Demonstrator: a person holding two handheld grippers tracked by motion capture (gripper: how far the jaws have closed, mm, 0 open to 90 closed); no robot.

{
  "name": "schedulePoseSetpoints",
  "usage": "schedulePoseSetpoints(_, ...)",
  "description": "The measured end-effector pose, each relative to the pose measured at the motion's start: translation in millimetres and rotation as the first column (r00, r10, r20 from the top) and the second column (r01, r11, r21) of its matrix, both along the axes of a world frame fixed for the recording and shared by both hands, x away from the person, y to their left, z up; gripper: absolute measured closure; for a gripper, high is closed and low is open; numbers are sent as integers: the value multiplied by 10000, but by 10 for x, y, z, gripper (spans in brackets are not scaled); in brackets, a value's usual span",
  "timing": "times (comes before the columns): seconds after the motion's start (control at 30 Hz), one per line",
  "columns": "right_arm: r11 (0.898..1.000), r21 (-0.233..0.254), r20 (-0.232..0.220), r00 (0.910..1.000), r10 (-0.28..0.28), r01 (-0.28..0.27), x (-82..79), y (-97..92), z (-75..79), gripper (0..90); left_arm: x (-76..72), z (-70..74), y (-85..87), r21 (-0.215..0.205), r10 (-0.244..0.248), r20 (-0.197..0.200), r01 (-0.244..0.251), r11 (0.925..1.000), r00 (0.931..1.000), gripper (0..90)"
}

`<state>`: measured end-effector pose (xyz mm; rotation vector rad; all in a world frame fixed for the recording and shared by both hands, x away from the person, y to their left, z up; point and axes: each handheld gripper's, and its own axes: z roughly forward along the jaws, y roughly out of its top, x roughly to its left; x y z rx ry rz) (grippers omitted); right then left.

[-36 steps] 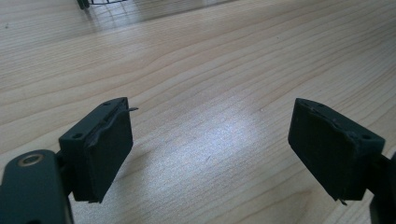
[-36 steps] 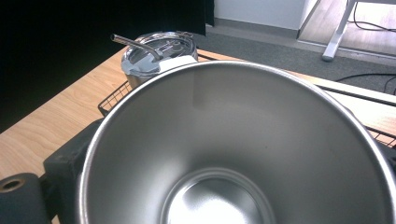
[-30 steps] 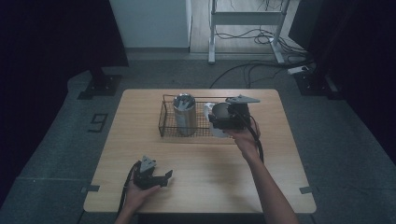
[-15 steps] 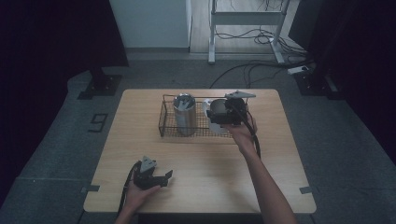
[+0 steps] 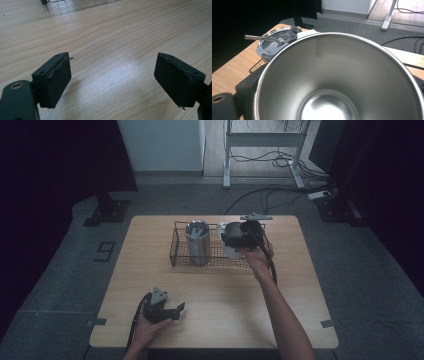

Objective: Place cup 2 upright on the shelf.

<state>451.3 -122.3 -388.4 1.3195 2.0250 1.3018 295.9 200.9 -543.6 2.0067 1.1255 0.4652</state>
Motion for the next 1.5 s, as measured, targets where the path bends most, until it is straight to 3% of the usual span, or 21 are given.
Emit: schedulePoseSetpoints(1.5, 9967, -481, -199, 9976, -658, 648, 506, -13, -85, 55, -8, -4, -45, 394, -47, 57, 45, 9992, 10000, 144)
